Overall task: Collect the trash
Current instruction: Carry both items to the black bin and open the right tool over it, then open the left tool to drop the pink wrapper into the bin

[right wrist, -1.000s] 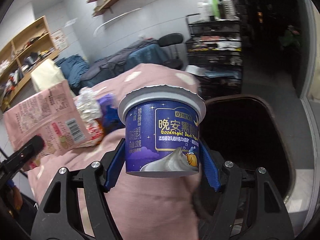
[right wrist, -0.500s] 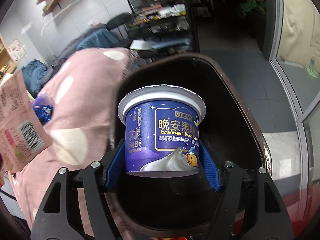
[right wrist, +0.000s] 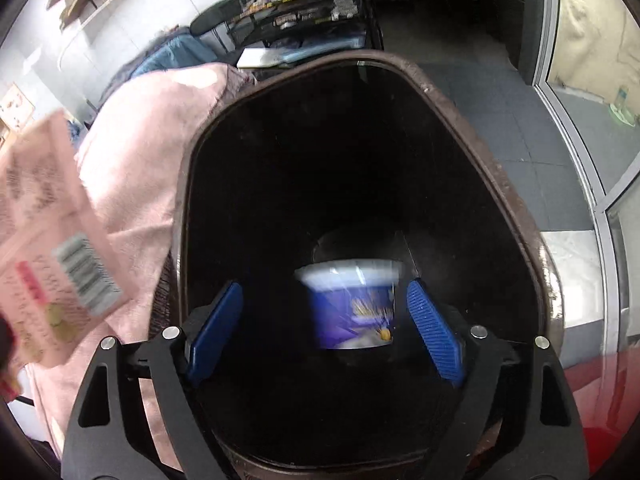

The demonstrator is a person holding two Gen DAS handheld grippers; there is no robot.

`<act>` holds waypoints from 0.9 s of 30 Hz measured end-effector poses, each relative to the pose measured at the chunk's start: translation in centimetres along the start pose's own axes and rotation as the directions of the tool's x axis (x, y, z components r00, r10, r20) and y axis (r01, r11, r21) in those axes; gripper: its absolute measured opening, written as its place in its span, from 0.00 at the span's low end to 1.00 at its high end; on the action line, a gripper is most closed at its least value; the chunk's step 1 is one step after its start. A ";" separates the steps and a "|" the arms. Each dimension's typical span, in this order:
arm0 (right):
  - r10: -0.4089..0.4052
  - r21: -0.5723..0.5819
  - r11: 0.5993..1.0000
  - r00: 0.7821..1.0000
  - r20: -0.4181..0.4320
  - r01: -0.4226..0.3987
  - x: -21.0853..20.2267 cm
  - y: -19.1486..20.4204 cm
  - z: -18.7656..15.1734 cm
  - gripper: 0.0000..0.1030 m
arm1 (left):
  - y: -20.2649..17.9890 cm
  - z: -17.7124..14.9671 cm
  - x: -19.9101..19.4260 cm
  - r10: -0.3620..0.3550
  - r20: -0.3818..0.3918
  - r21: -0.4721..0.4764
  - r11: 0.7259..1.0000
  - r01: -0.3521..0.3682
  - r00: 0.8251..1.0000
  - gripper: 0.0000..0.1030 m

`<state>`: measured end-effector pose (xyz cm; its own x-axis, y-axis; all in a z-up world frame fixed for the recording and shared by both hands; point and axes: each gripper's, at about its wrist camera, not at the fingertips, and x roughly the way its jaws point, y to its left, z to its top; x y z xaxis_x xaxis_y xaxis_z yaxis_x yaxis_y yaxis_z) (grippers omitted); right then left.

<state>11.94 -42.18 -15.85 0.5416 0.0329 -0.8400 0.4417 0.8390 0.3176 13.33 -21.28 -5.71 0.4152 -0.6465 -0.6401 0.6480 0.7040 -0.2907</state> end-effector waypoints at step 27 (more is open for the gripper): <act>-0.039 0.115 0.993 0.912 0.409 -0.009 -10.3 -2.3 -0.2 0.94 | -1.7 1.4 7.2 -0.062 -0.204 0.000 0.998 0.063 0.977 0.07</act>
<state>5.22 -44.30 -8.01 0.7691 -0.2253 -0.5982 0.5165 0.7704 0.3738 16.14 -27.57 -8.81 0.2354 -0.6155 -0.7521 0.6728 0.6617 -0.3310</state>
